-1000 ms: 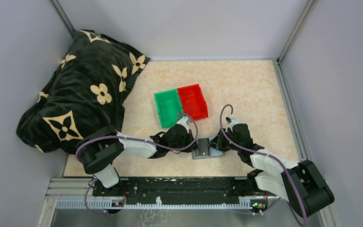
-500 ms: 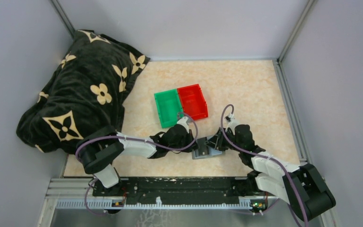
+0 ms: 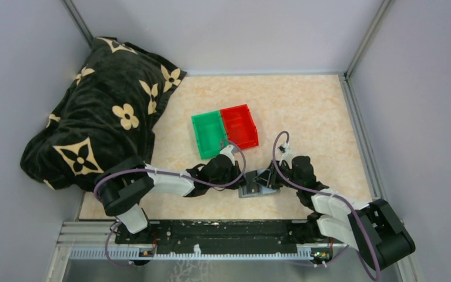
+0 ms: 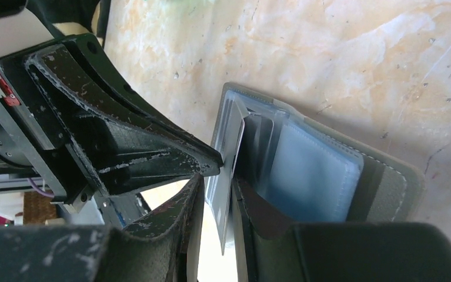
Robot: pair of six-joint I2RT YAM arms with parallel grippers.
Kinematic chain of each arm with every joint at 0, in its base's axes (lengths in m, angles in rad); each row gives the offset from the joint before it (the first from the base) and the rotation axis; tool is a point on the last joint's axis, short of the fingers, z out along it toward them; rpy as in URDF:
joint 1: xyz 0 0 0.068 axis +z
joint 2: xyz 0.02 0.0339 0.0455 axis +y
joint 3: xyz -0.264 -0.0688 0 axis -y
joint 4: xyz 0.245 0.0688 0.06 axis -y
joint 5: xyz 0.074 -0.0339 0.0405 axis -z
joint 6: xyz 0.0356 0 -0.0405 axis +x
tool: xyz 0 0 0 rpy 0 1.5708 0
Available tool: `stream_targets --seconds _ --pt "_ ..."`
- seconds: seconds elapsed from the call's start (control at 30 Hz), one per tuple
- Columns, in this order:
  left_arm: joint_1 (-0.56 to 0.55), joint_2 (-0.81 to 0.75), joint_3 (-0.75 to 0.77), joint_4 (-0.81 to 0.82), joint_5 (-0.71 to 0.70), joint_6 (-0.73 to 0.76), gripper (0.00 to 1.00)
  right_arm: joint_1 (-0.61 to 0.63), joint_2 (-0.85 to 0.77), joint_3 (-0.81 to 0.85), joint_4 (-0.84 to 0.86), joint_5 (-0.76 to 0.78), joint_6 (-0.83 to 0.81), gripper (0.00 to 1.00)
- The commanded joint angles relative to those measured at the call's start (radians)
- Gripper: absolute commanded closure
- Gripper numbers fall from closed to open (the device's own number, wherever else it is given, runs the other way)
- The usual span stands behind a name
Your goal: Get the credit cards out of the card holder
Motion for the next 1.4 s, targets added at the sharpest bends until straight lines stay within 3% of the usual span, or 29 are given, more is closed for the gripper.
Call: stream_targets --seconds 0.0,0.4,0.73,1.03,1.37 --pt "0.001 0.008 0.0 -0.06 -0.031 0.012 1.0 0.036 0.009 0.004 0.021 -0.11 -0.022 0.76" --pt "0.001 0.002 0.001 -0.07 -0.039 0.011 1.0 0.099 0.096 0.003 0.091 -0.102 -0.01 0.76" --pt "0.001 0.001 0.002 -0.078 -0.053 0.016 0.99 0.035 -0.103 0.064 -0.203 -0.051 -0.102 0.8" --pt "0.002 0.006 0.003 -0.073 -0.053 0.019 0.99 0.026 -0.192 0.078 -0.325 -0.022 -0.122 0.84" --pt "0.003 -0.006 -0.006 -0.067 -0.065 0.022 0.99 0.021 -0.35 0.154 -0.541 0.105 -0.154 0.98"
